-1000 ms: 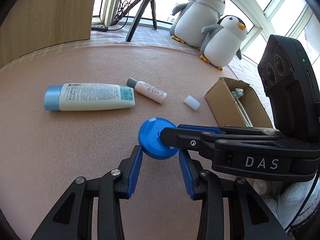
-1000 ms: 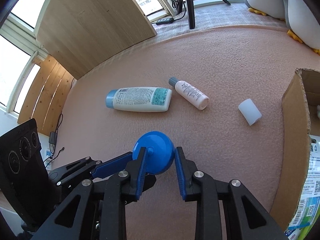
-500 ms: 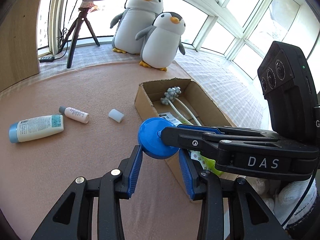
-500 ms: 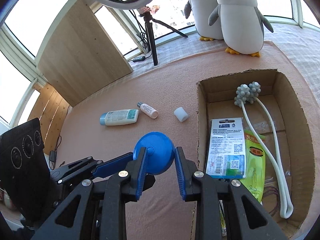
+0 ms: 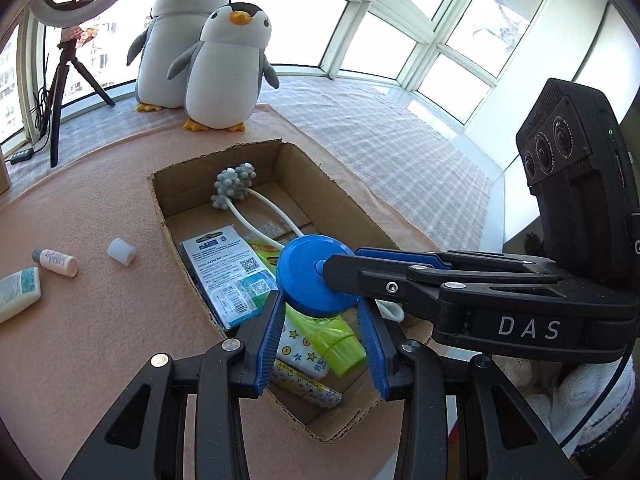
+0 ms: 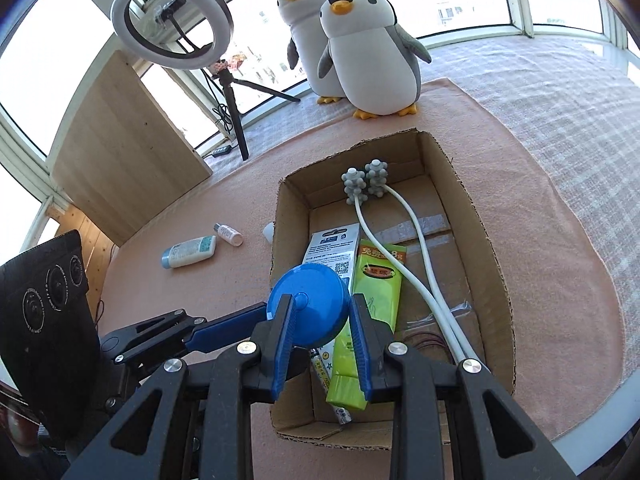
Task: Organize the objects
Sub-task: 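Carry the tape measure over the box and open the right tool, then move the left tool to the white lotion tube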
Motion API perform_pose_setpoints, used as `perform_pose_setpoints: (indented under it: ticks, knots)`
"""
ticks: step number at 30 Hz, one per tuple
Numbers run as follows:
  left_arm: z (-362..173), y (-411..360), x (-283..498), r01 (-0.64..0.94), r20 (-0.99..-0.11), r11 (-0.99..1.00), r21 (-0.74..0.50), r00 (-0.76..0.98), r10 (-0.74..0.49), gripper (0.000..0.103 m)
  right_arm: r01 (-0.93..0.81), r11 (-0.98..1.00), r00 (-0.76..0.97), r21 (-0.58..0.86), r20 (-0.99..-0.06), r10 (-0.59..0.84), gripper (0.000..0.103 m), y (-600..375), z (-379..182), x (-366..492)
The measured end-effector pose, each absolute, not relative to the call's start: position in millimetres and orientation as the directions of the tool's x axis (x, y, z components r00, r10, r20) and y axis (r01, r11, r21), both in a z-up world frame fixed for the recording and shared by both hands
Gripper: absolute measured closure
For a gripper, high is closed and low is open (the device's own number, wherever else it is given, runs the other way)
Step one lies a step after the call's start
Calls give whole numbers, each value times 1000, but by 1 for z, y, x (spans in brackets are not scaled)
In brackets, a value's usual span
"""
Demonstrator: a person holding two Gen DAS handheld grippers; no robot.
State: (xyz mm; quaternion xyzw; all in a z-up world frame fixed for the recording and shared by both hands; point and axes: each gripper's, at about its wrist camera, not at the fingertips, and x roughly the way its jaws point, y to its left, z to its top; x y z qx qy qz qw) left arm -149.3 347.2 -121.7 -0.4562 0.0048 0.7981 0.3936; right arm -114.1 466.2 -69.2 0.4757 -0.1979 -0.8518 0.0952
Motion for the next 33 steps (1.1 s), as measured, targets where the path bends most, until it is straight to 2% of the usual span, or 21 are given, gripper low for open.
perform_pose_setpoints:
  ticks: [9, 10, 11, 12, 13, 25, 33]
  knots:
    - [-120, 375, -140, -673, -740, -661, -331, -250, 625, 62, -62, -903, -550, 425, -769, -325, 78, 487, -69, -102]
    - [-120, 378, -139, -679, -743, -657, -328, -244, 624, 62, -67, -906, -558, 417, -769, -313, 75, 488, -69, -101]
    - [-120, 379, -137, -685, -745, -653, -323, -241, 622, 58, -75, -911, -564, 405, -771, -296, 64, 490, -68, -100]
    - [-119, 380, -135, -685, -749, -659, -311, -251, 614, 52, -81, -914, -573, 397, -769, -284, 57, 491, -67, -99]
    - [-119, 380, -134, -681, -751, -667, -302, -261, 606, 39, -84, -915, -580, 396, -765, -278, 49, 492, -66, -98]
    - [-122, 357, -135, -641, -761, -702, -311, -274, 587, 37, -83, -906, -571, 416, -765, -299, 47, 483, -69, -99]
    - [-127, 305, -151, -557, -790, -773, -304, -307, 532, 37, -57, -891, -578, 451, -743, -338, 47, 462, -66, -102]
